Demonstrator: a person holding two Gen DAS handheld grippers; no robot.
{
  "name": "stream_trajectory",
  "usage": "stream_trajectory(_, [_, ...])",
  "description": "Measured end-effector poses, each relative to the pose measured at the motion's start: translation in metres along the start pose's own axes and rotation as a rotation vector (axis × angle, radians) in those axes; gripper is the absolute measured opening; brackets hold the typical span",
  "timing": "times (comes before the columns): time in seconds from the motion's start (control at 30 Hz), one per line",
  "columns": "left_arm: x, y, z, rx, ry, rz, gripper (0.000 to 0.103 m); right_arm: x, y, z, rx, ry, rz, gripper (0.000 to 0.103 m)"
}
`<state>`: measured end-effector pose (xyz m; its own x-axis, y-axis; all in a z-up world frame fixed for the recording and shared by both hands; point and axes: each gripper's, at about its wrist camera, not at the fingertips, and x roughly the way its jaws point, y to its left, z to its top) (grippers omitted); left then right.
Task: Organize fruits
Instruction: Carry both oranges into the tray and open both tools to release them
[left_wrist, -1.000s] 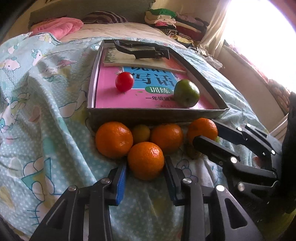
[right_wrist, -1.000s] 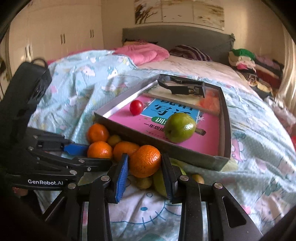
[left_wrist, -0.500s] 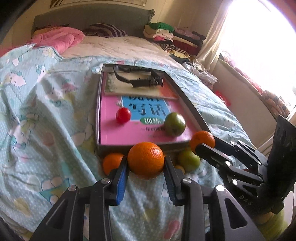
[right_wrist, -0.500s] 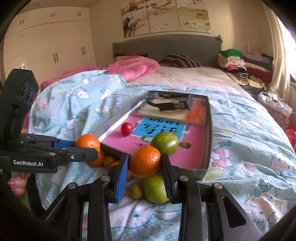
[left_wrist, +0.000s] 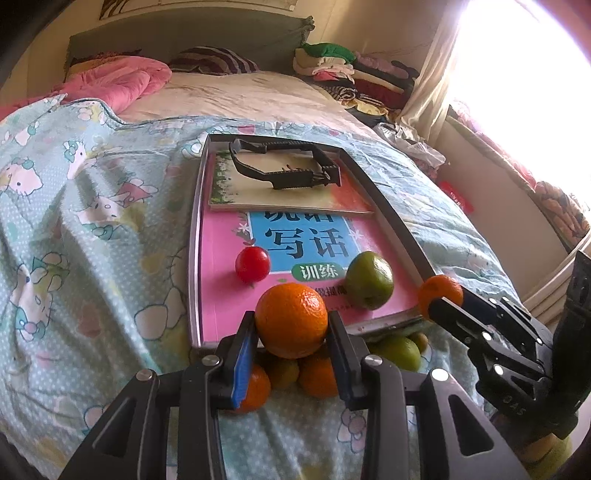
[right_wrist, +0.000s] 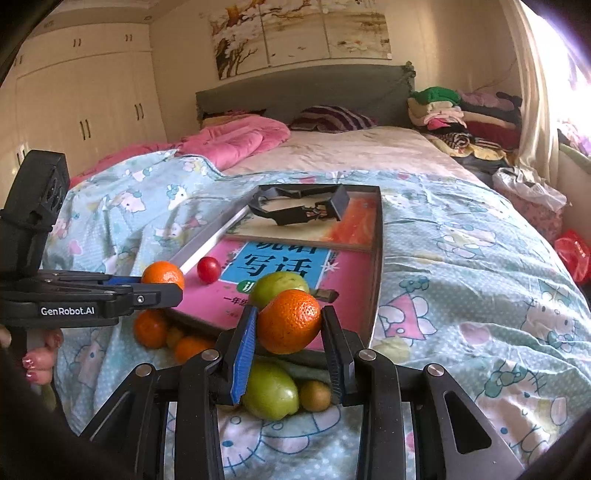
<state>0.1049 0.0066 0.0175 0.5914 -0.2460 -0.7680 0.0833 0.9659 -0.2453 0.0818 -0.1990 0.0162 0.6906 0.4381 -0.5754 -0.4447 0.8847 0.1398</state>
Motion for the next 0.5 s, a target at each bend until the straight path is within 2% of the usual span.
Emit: stream_trajectory(0.5, [0.022, -0.002, 0.003, 0.028, 0.026, 0.044, 0.037, 0.017, -0.012, 0.001, 0.029, 0.024, -0.035, 0.036])
